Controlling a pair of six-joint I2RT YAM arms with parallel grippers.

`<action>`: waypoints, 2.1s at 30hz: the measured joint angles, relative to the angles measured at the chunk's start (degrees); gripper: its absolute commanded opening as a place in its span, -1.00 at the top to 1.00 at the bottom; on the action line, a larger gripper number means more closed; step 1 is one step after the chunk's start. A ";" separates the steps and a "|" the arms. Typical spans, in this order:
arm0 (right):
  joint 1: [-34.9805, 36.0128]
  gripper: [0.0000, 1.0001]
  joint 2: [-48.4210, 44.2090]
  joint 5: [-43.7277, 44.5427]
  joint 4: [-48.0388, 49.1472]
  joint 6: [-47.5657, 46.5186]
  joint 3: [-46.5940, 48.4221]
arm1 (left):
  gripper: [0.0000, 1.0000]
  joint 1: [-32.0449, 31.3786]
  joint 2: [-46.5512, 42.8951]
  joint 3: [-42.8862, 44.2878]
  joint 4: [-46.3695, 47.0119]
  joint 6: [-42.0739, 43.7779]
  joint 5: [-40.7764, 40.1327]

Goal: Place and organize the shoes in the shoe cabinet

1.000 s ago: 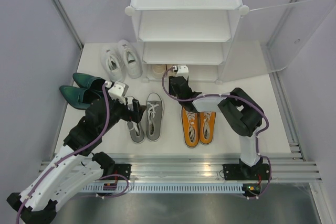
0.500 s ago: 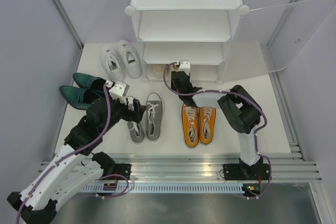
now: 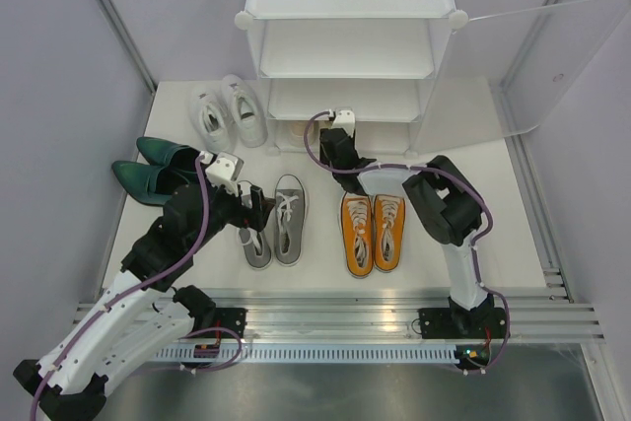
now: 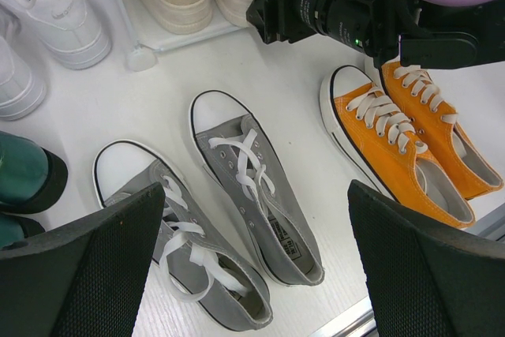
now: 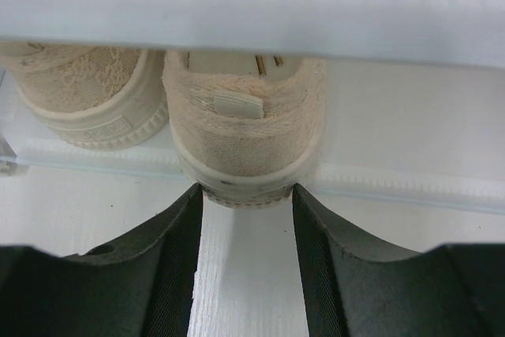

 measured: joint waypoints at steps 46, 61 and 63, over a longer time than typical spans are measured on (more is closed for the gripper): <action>1.57 -0.06 6.03 -4.33 -1.62 -3.13 9.05 | -0.99 0.00 0.13 0.00 -0.39 0.02 1.20; 2.64 -0.06 6.64 -4.26 -1.60 -2.75 10.43 | -0.99 0.00 0.11 0.00 -0.39 0.02 1.42; 2.43 -0.07 6.64 -4.28 -1.62 -2.73 10.43 | -0.99 0.00 0.11 0.00 -0.39 0.02 1.42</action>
